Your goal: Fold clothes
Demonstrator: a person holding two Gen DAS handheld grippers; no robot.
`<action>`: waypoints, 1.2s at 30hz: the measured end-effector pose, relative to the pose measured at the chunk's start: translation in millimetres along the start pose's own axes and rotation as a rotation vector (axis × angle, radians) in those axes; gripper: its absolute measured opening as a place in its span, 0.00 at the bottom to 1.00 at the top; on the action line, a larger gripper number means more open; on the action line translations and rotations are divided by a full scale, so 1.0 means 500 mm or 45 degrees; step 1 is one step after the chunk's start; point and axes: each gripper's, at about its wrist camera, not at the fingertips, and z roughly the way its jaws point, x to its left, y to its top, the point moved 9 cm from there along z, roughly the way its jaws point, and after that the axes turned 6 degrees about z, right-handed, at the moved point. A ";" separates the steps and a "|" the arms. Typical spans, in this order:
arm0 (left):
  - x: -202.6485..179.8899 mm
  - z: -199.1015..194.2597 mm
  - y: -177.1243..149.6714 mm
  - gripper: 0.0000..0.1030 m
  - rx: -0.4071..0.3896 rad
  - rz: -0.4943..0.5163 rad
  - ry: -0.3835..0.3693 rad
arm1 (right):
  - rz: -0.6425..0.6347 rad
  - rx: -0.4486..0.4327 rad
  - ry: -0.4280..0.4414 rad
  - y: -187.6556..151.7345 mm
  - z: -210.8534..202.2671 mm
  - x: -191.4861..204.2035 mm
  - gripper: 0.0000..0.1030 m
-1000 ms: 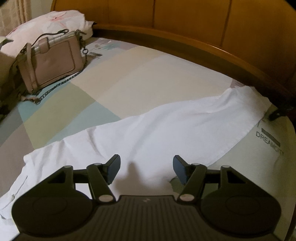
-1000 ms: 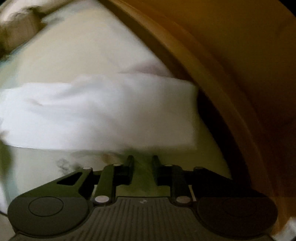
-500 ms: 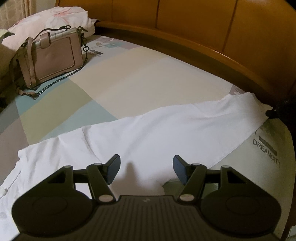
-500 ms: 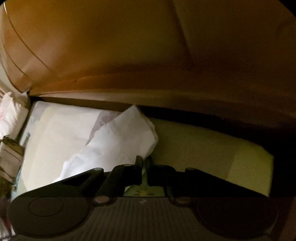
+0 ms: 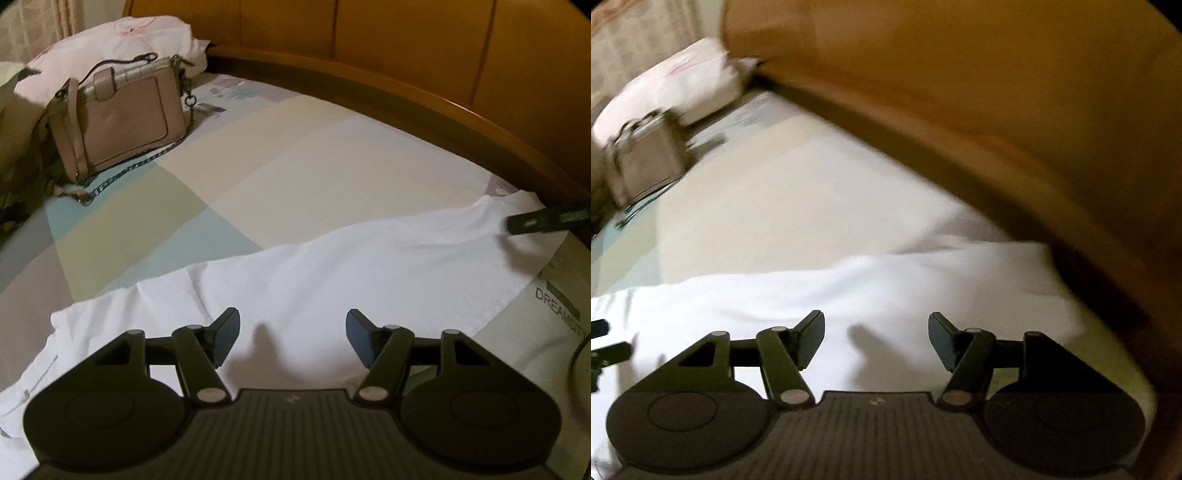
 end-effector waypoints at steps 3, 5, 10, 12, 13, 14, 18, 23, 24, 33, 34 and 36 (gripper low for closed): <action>0.004 0.003 -0.013 0.63 0.016 -0.004 0.008 | -0.075 0.007 -0.054 -0.009 0.056 0.050 0.66; 0.009 0.005 -0.023 0.63 0.030 -0.006 0.015 | -0.107 -0.048 -0.114 0.012 0.084 0.047 0.66; 0.038 0.003 -0.040 0.63 0.049 -0.030 0.050 | 0.016 -0.070 -0.157 0.087 0.129 -0.010 0.77; 0.052 -0.003 -0.042 0.63 0.043 -0.071 0.058 | 0.056 -0.061 -0.169 0.110 0.128 -0.033 0.76; 0.057 -0.006 -0.042 0.63 0.034 -0.091 0.058 | 0.044 -0.063 -0.157 0.112 0.116 -0.028 0.76; 0.061 -0.008 -0.044 0.63 0.029 -0.108 0.057 | 0.020 -0.059 -0.128 0.107 0.100 -0.016 0.76; 0.064 -0.003 -0.056 0.63 0.054 -0.129 0.055 | -0.123 0.027 0.096 0.037 0.075 0.071 0.78; 0.074 0.003 -0.078 0.63 0.106 -0.097 0.089 | -0.159 0.027 0.037 0.004 0.079 0.033 0.77; 0.080 0.004 -0.083 0.63 0.118 -0.109 0.096 | -0.133 0.036 -0.028 0.005 0.075 0.004 0.78; 0.079 -0.002 -0.077 0.63 0.103 -0.159 0.085 | -0.008 0.042 -0.065 0.067 0.076 0.019 0.85; 0.077 -0.003 -0.075 0.63 0.099 -0.161 0.083 | -0.018 0.052 -0.045 0.068 0.088 0.043 0.85; 0.074 -0.005 -0.071 0.63 0.092 -0.161 0.080 | -0.071 0.071 -0.079 0.052 0.100 0.072 0.85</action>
